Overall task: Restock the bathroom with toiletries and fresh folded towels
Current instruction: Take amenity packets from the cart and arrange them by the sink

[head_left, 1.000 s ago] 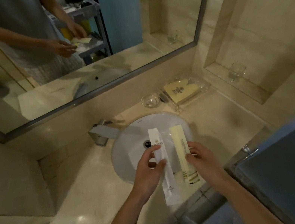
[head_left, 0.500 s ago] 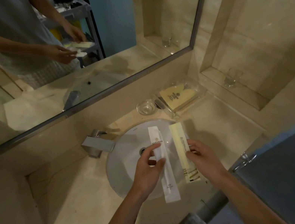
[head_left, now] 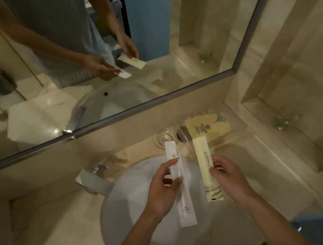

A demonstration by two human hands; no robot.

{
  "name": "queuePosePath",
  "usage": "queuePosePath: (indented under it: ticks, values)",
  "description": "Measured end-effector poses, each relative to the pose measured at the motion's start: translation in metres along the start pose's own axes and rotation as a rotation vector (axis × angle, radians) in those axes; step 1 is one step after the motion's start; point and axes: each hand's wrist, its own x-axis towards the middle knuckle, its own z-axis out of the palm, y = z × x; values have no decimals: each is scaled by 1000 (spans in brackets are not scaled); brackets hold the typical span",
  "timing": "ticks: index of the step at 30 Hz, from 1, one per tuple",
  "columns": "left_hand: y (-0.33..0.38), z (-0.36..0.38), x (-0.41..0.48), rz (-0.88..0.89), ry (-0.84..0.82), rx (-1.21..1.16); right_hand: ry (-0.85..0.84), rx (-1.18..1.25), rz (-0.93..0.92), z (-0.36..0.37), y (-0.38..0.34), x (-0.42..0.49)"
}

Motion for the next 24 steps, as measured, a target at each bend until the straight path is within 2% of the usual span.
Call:
queuePosePath:
  ticks: [11,15,24]
  values:
    - [-2,81,123,-86,169,68,-131,-61,55,-41,26,152]
    - [-7,100,150,-120,191,67,-161,-58,83,-44,32,189]
    - [-7,112,198,-142,226,239,-242,-120,71,-45,35,246]
